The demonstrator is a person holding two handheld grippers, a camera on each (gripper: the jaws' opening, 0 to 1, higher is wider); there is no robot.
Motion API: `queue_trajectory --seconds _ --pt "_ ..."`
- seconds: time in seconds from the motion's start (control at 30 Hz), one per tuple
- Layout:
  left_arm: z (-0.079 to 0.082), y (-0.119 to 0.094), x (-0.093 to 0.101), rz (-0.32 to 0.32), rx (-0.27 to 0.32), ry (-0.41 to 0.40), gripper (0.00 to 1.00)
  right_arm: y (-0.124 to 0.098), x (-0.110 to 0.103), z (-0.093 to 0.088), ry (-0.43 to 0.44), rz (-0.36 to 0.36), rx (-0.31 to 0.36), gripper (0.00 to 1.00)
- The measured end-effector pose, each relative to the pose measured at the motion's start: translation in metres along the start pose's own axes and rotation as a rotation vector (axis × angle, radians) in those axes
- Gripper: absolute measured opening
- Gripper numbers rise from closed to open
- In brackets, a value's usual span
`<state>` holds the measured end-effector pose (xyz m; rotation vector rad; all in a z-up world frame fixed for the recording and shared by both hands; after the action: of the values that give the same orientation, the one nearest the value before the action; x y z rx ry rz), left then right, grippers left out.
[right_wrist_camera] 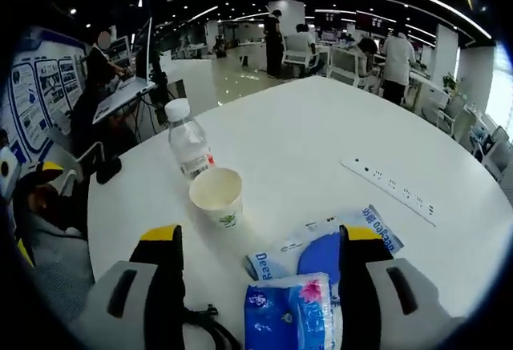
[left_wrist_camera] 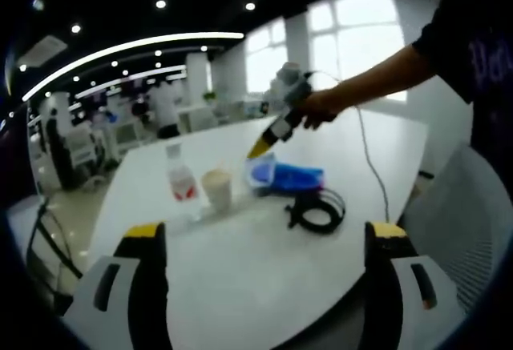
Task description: Arrange the tabletop items into an orderly group along one side of the table until the central work area is clear of visible clutter.
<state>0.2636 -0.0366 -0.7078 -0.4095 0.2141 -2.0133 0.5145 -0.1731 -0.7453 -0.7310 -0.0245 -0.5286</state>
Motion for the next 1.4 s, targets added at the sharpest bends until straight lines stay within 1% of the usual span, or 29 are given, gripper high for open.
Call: queue_trajectory --seconds 0.27,0.43,0.6,0.77,0.83,0.9,0.97,1.03,1.3,1.4 --pt "-0.001 0.000 0.002 -0.007 -0.003 -0.001 1.00 -0.020 0.008 -0.016 -0.021 -0.031 -0.003 0.84" --pt "0.000 -0.001 0.003 -0.011 -0.003 0.000 1.00 -0.030 0.015 -0.032 -0.052 -0.042 -0.031 0.83" --pt "-0.001 -0.001 0.002 -0.009 -0.009 -0.001 1.00 -0.036 0.018 -0.054 -0.084 -0.044 -0.070 0.83" --pt "-0.003 0.000 0.002 -0.007 -0.017 -0.002 1.00 -0.035 0.017 -0.080 -0.138 -0.031 -0.112 0.75" --pt "-0.004 0.000 0.002 -0.007 -0.022 -0.003 1.00 -0.035 0.018 -0.087 -0.152 -0.033 -0.120 0.72" --pt "-0.004 -0.001 0.002 -0.004 -0.025 -0.002 1.00 -0.034 0.017 -0.091 -0.155 -0.020 -0.116 0.64" --pt "-0.004 -0.001 0.002 -0.002 -0.026 -0.003 1.00 -0.033 0.017 -0.094 -0.160 -0.025 -0.118 0.61" --pt "-0.004 -0.001 0.001 0.000 -0.027 -0.003 1.00 -0.032 0.016 -0.096 -0.170 -0.019 -0.112 0.54" --pt "-0.005 -0.001 -0.001 0.012 -0.031 0.007 0.98 -0.025 0.009 -0.109 -0.177 0.002 -0.126 0.42" --pt "-0.005 -0.001 -0.001 0.014 -0.032 0.007 0.97 -0.022 0.006 -0.110 -0.177 0.009 -0.134 0.34"
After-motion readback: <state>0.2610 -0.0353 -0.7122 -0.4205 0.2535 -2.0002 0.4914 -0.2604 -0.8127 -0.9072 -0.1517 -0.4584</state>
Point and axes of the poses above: the point that each gripper's makers call its tool centre point, and the gripper's own axes: y roughly forward along the fingers, x roughly to its right, z roughly out of its top, the point moved 1 cm from there along -y, roughly backward along the fingers, and after that the axes turned 15 degrees about -y, right-handed, at the moved point
